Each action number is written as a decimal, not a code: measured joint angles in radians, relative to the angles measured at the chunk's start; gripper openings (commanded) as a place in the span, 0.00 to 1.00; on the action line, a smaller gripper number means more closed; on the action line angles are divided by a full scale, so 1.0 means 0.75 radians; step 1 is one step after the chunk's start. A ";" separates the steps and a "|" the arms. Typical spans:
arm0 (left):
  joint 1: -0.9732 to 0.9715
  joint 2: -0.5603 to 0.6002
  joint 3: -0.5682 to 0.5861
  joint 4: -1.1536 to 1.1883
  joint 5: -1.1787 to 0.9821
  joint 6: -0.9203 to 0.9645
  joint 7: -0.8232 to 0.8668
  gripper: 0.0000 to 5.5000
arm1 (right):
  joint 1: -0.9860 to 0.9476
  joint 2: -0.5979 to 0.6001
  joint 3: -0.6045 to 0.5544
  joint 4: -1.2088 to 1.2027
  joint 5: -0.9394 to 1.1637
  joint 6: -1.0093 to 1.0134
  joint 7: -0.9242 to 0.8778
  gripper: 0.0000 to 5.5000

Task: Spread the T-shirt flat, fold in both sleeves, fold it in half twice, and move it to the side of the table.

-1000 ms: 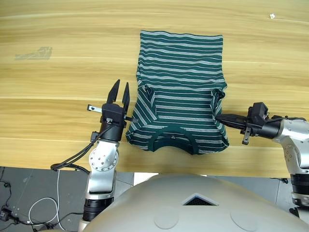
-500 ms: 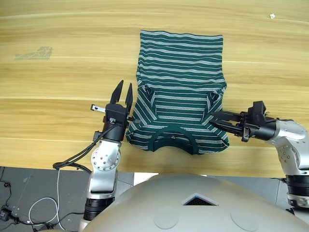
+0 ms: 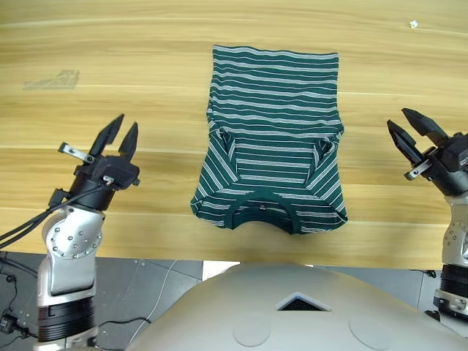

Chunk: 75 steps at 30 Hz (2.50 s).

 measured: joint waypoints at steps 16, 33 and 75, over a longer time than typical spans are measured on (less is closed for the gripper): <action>-0.157 0.406 -0.258 0.343 0.159 -0.455 -0.297 0.34 | -0.172 -0.388 0.236 0.705 -1.179 -1.303 -0.385 0.49; -0.339 0.378 -0.515 0.392 0.250 -0.496 -0.328 0.34 | -0.136 -0.507 0.639 0.490 -0.989 -1.026 -0.479 0.49; 0.339 0.658 -0.187 -0.326 -0.607 0.226 -0.899 0.00 | 0.180 -0.943 0.705 -0.342 0.521 0.530 0.483 0.00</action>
